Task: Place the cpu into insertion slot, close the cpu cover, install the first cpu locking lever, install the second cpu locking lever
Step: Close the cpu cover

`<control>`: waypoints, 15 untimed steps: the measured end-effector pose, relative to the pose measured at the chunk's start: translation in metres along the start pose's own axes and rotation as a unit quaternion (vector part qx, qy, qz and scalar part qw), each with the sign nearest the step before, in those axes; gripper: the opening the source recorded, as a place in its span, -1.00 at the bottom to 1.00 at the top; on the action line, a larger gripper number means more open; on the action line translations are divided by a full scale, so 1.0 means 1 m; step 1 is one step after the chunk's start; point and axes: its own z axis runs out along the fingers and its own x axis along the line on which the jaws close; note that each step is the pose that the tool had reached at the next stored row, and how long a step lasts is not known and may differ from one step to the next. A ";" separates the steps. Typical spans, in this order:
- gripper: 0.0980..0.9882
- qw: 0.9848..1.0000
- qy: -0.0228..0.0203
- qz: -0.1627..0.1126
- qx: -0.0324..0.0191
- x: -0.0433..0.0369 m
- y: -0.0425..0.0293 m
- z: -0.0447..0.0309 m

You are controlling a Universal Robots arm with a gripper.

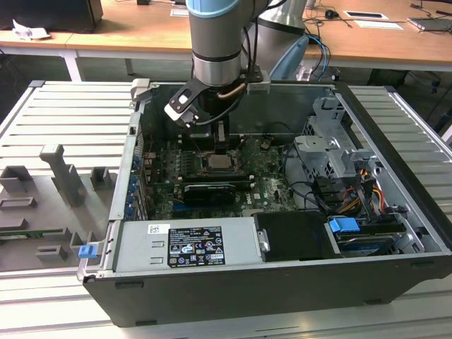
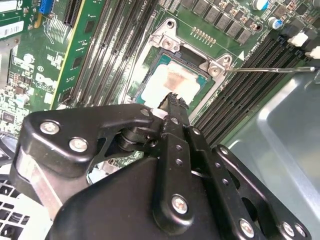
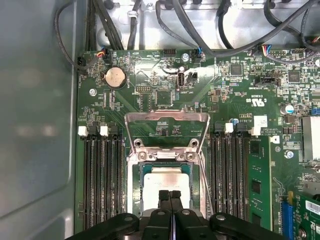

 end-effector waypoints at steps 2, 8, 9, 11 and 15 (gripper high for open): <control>-0.98 1.000 0.000 0.002 0.000 -0.0005 0.0030 0.0003; -0.98 1.000 0.000 0.003 0.002 -0.0002 0.0094 -0.0086; -0.98 1.000 0.000 0.003 0.002 0.0000 0.0100 -0.0145; -0.98 1.000 0.000 0.004 0.001 -0.0001 0.0101 -0.0156; -0.98 1.000 0.000 0.004 0.002 0.0001 0.0135 -0.0232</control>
